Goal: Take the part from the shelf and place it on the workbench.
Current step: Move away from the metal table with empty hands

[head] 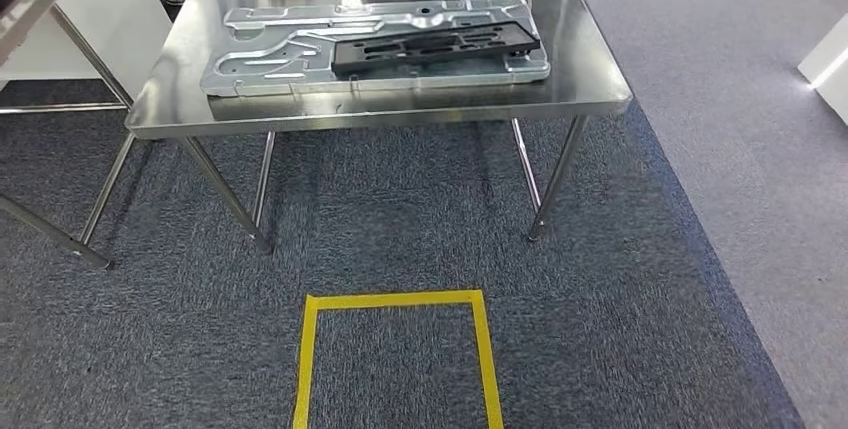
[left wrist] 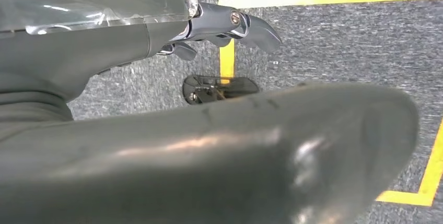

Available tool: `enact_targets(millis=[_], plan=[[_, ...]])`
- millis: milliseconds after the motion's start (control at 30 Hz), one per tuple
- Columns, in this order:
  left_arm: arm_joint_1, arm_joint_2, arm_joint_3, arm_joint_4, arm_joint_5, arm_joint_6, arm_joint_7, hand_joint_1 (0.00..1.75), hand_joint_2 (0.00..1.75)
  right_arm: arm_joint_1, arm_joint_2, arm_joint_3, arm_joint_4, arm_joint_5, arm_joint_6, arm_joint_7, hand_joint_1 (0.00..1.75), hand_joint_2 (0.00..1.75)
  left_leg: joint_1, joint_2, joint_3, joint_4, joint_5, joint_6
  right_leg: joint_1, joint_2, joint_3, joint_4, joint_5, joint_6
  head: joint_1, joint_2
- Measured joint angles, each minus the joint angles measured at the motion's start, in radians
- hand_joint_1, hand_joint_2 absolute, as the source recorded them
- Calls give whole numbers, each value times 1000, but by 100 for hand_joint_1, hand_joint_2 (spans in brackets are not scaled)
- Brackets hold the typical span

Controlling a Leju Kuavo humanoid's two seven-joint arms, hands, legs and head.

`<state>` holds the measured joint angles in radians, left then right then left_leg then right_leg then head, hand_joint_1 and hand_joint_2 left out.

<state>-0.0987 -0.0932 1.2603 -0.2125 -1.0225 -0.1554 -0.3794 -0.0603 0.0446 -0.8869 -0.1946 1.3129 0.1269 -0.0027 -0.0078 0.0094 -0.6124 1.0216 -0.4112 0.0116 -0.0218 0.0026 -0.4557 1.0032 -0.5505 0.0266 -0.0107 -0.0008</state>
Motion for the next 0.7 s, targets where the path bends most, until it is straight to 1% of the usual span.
enact_targets(millis=[33,67,100,133,167,200,233,267,300,333,367,400,433,467,500,533,567,600,633,667,700], plan=[[1,0,0,0,-1,0,1,0,0,1,-1,-2,0,-1,3,5,0,0,1,0,-3,0,8,-7,1,-1,-5,-4,3,-11,0,0],[1,0,0,0,-2,0,2,0,0,1,-1,-3,0,-1,6,9,0,0,4,-1,-7,3,7,-13,2,-4,-12,-5,12,-21,0,0],[2,1,0,0,-4,0,3,0,0,1,-2,-5,0,-1,8,13,0,0,6,-2,-15,18,-13,-18,2,-7,-22,-6,23,-30,0,0],[3,1,0,0,-5,0,3,0,0,0,-3,-7,1,-2,11,16,0,0,9,-3,-28,48,-50,-23,1,-10,-34,-7,35,-38,-1,0],[3,1,0,0,-5,0,3,0,0,0,-3,-9,1,-2,13,17,0,0,11,-3,-43,95,-101,-27,2,-13,-47,-7,46,-43,-3,0],[3,1,-1,0,-6,-1,3,0,0,0,-4,-11,1,-3,14,18,0,0,12,-3,-58,157,-153,-30,3,-14,-63,-7,58,-46,-4,0],[3,1,-1,0,-7,-1,3,0,0,1,-5,-13,1,-5,14,18,0,0,13,-3,-68,216,-187,-32,5,-15,-79,-6,70,-46,-4,0],[3,1,-1,0,-7,-2,3,0,0,1,-5,-15,1,-7,14,19,0,0,13,-3,-68,260,-198,-32,7,-15,-97,-4,82,-46,-4,0],[3,1,-1,0,-8,-3,2,0,0,1,-5,-17,1,-9,14,19,0,0,13,-3,-54,279,-187,-32,9,-16,-115,-2,94,-46,-5,0],[2,1,-1,0,-8,-3,2,0,0,1,-5,-18,1,-11,14,19,0,0,13,-3,-23,261,-158,-30,9,-16,-131,1,105,-44,-5,0],[1,1,-2,0,-9,-3,2,0,0,1,-4,-19,1,-12,14,19,0,0,12,-3,25,211,-130,-26,10,-16,-146,4,115,-42,-5,0],[0,2,-2,0,-10,-3,3,0,0,0,-2,-20,1,-12,14,19,0,0,11,-3,83,139,-117,-21,10,-16,-157,7,124,-39,-5,0],[-3,4,-3,0,-12,-2,3,0,0,0,-1,-20,1,-12,14,19,0,0,9,-3,140,58,-119,-15,11,-16,-165,10,133,-35,-5,0],[-6,5,-4,0,-13,-2,3,0,0,0,1,-21,1,-12,14,18,0,0,6,-3,181,-6,-131,-9,11,-17,-171,12,143,-29,-4,0],[-8,6,-6,0,-14,-1,3,0,0,0,2,-21,1,-12,14,18,0,0,3,-3,202,-47,-143,-3,11,-18,-175,11,153,-23,-4,0],[-10,6,-7,0,-14,0,3,0,0,0,3,-21,1,-12,14,17,0,0,1,-3,206,-65,-145,3,10,-20,-177,9,163,-16,-4,0],[-9,6,-8,0,-14,1,4,0,0,0,3,-21,1,-12,14,17,0,0,2,-2,199,-69,-137,9,9,-20,-180,9,169,-9,-4,0],[-9,5,-8,1,-14,2,5,0,0,0,3,-22,1,-12,14,17,0,0,3,0,191,-71,-125,16,8,-17,-184,14,160,-4,-3,0],[-8,5,-8,1,-14,3,5,0,0,1,4,-22,1,-12,14,17,0,0,5,1,181,-73,-113,23,7,-14,-191,33,132,1,-3,0],[-8,5,-9,1,-14,3,6,0,0,2,5,-22,1,-12,13,17,0,0,6,3,168,-74,-99,30,6,-12,-203,71,84,5,-2,0],[-8,5,-9,1,-14,4,5,0,0,2,5,-22,2,-11,12,17,0,0,5,3,153,-72,-88,34,5,-10,-216,126,28,9,-2,0]])
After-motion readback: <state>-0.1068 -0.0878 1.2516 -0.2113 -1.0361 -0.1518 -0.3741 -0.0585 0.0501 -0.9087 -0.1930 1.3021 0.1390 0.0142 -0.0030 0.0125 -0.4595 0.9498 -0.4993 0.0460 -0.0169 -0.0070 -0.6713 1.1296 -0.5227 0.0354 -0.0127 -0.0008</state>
